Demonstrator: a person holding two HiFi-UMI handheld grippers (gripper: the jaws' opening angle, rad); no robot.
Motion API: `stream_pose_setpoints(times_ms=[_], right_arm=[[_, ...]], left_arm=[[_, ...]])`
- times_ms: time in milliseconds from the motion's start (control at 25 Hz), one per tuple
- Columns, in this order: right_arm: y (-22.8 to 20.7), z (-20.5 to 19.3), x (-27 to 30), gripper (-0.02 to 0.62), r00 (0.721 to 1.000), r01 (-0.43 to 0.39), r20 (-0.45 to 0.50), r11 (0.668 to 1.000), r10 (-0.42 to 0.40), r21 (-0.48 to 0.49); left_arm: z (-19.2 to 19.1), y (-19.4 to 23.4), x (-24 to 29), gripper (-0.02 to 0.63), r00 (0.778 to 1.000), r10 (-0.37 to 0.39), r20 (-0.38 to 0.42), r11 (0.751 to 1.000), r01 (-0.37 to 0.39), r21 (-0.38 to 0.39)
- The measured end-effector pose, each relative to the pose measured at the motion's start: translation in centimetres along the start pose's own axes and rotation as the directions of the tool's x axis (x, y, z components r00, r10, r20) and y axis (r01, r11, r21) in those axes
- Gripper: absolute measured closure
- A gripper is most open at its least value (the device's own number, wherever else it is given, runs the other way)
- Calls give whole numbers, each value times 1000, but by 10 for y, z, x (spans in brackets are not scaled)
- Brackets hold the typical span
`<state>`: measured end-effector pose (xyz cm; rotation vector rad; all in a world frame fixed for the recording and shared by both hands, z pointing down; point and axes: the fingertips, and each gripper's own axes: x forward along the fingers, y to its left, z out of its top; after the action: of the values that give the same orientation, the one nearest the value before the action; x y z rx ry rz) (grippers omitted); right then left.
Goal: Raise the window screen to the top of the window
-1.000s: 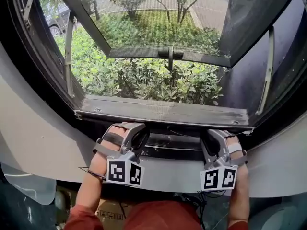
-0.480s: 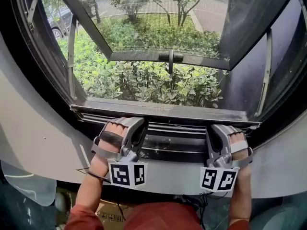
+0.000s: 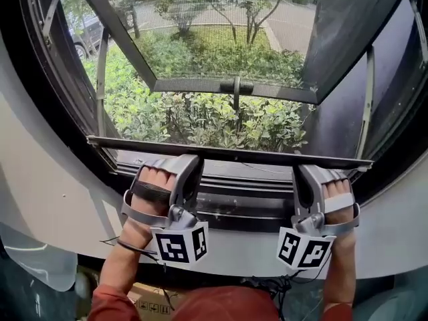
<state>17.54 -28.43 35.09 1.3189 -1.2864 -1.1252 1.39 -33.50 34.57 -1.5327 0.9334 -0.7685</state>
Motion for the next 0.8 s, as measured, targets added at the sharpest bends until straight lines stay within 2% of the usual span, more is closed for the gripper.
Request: stream_pose_setpoints(times_ms=[400, 800], right_arm=[[-55, 5, 5, 560, 993, 115, 3, 991, -115, -63], [-99, 10, 7, 560, 982, 185, -23, 974, -190, -132]], left_arm=[[9, 54, 4, 569, 994, 111, -3, 993, -111, 45], [17, 98, 6, 569, 981, 195, -12, 974, -192, 120]])
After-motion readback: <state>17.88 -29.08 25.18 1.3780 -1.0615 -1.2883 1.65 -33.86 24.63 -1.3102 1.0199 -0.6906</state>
